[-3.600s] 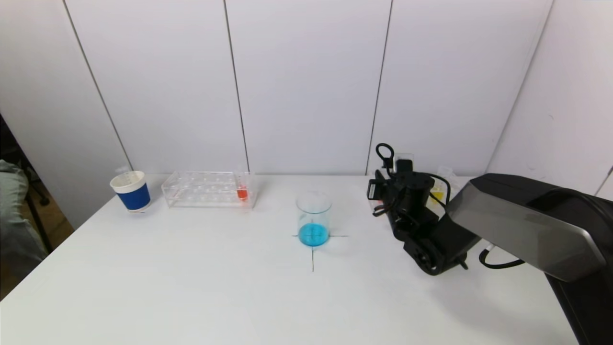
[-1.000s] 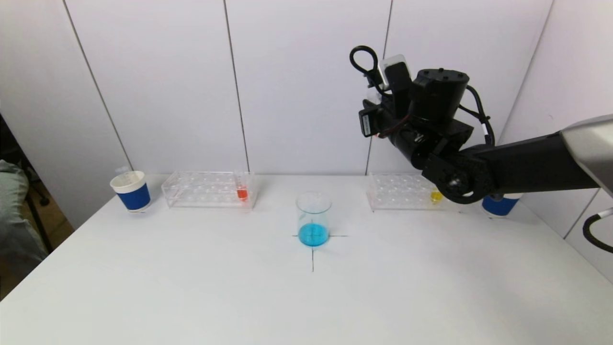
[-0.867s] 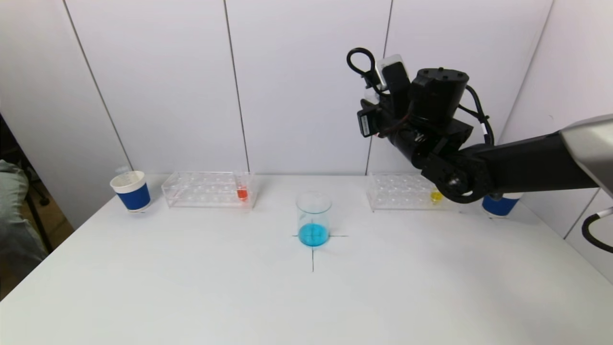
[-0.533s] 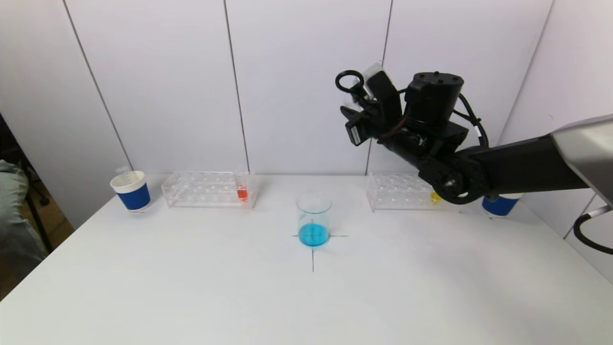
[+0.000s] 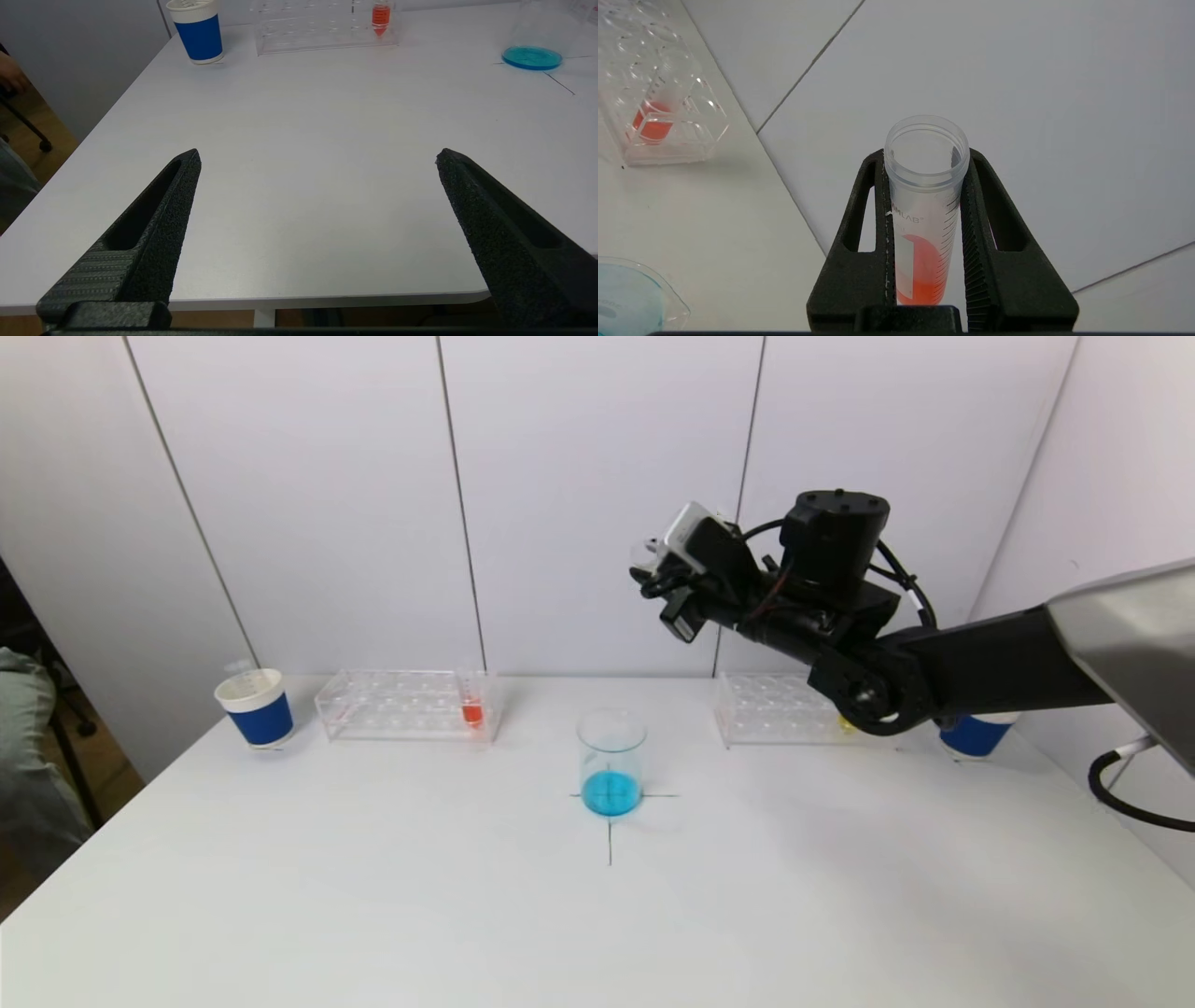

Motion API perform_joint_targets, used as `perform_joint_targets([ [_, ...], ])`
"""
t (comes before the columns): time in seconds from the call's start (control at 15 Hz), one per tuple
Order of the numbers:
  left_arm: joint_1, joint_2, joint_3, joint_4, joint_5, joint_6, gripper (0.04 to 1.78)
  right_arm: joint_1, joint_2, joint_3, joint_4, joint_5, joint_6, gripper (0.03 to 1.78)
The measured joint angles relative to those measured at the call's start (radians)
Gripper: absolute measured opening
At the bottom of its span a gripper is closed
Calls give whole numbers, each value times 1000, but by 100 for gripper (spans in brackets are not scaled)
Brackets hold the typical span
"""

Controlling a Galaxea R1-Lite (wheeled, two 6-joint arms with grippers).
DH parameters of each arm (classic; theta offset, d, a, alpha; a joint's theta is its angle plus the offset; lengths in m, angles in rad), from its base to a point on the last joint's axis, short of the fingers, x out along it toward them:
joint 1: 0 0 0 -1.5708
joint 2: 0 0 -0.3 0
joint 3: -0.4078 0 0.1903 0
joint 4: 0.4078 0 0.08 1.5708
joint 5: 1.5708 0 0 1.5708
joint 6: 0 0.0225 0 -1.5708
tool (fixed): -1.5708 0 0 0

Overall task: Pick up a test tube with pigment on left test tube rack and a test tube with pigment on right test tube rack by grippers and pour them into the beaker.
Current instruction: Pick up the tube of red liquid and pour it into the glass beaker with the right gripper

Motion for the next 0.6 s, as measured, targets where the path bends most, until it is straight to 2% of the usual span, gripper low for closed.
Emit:
perform_joint_targets([
  [0.2, 0, 0, 0, 0, 0, 0, 176, 5, 13, 0, -9, 48, -87, 46],
  [0.47, 0, 0, 0, 0, 0, 0, 176, 11, 39, 37, -138, 150, -187, 46],
  [0.6, 0, 0, 0, 0, 0, 0, 176, 12, 47, 52, -171, 200, -245, 46],
])
